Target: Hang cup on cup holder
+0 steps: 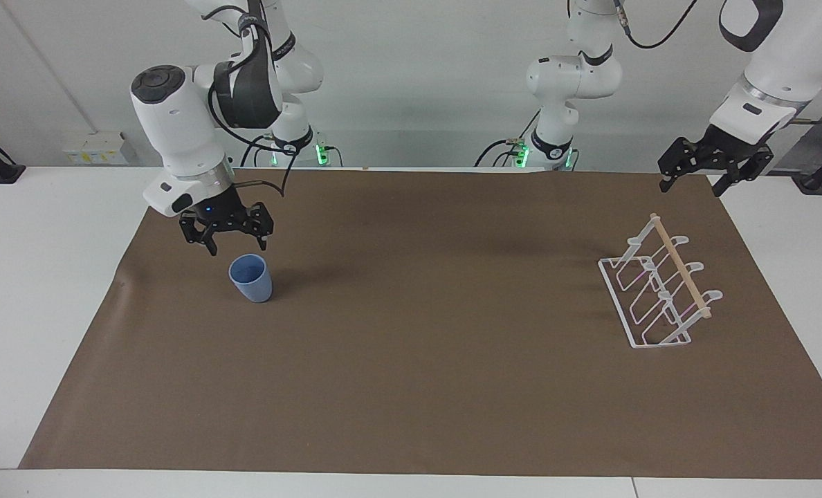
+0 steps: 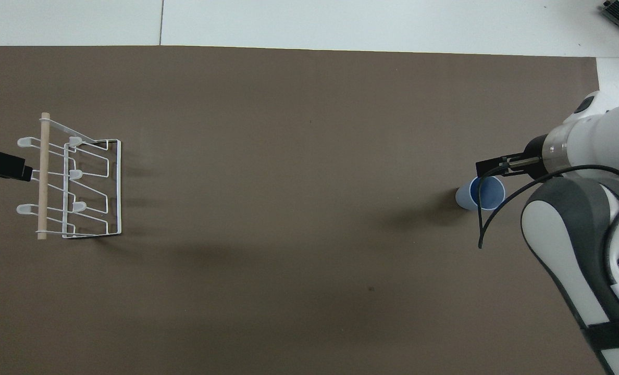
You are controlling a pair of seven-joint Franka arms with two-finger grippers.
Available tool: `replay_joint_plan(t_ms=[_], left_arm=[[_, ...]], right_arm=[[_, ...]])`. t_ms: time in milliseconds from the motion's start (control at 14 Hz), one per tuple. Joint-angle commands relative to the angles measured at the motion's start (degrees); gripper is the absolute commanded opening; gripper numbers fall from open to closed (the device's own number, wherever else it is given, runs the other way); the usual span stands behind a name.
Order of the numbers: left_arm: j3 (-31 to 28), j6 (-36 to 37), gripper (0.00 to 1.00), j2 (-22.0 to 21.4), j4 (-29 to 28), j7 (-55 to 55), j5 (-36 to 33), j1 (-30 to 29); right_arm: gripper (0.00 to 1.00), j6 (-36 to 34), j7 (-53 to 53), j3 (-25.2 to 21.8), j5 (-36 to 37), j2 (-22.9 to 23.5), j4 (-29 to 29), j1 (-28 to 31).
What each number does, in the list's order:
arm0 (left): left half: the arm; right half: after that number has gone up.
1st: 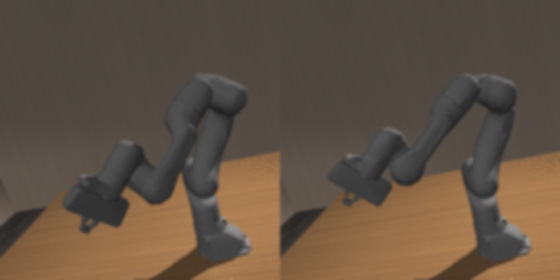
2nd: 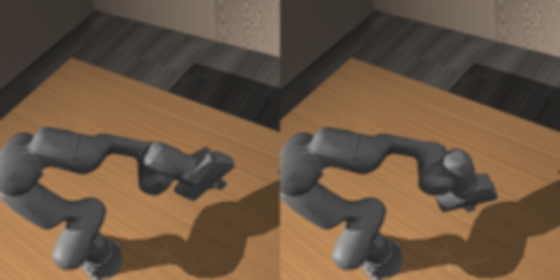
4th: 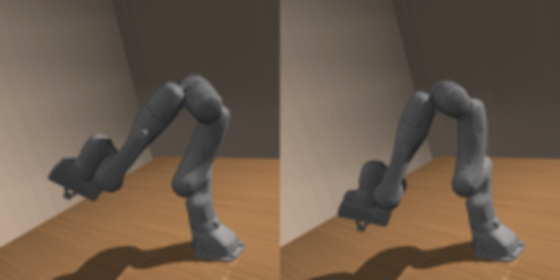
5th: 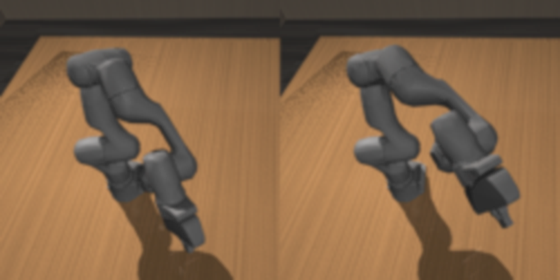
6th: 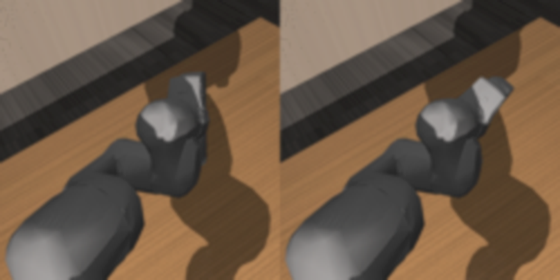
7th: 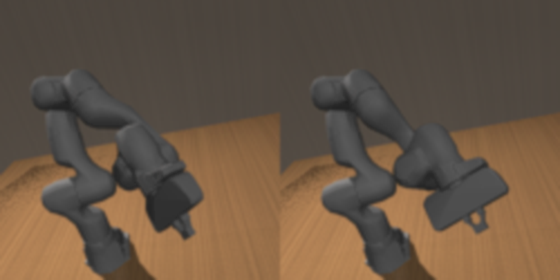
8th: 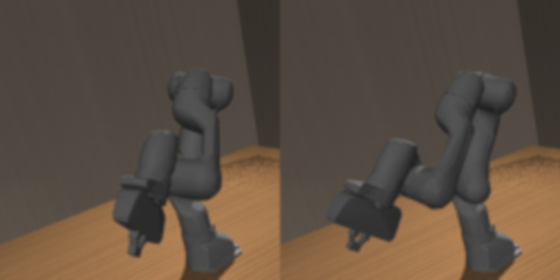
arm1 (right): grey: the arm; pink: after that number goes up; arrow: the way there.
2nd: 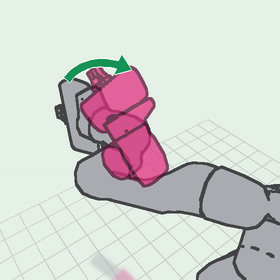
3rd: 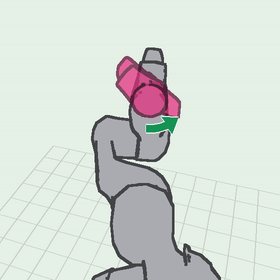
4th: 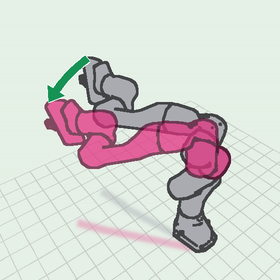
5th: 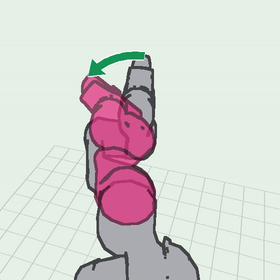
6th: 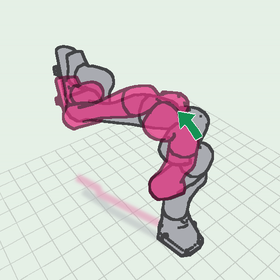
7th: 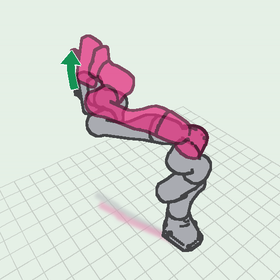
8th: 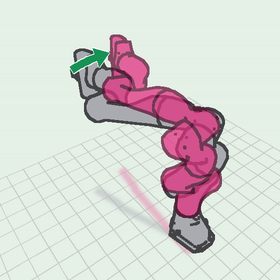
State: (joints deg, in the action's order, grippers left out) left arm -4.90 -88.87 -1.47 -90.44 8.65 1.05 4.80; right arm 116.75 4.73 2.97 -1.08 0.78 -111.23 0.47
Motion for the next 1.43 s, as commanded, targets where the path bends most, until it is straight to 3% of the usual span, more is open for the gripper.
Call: replay_joint_plan(t_ms=[0, 714, 1357], left_arm=[[-0.2, -0.7, 1.00, -0.9, -1.2, 0.4, -1.1, 0.6], [-0.2, -0.9, 1.00, -0.9, -1.3, 0.6, -1.0, 0.6], [-0.3, -0.8, 1.00, -0.9, -1.3, 0.4, -1.1, 0.6]], right_arm=[[1.00, 1.5, 0.9, 0.3, -0.9, 1.1, -1.9, 0.5], [1.00, 13.1, -3.5, 0.4, -0.9, 1.4, -13.1, -3.6], [1.00, 20.0, -2.8, 0.3, -0.9, 3.2, -17.8, -3.3]])
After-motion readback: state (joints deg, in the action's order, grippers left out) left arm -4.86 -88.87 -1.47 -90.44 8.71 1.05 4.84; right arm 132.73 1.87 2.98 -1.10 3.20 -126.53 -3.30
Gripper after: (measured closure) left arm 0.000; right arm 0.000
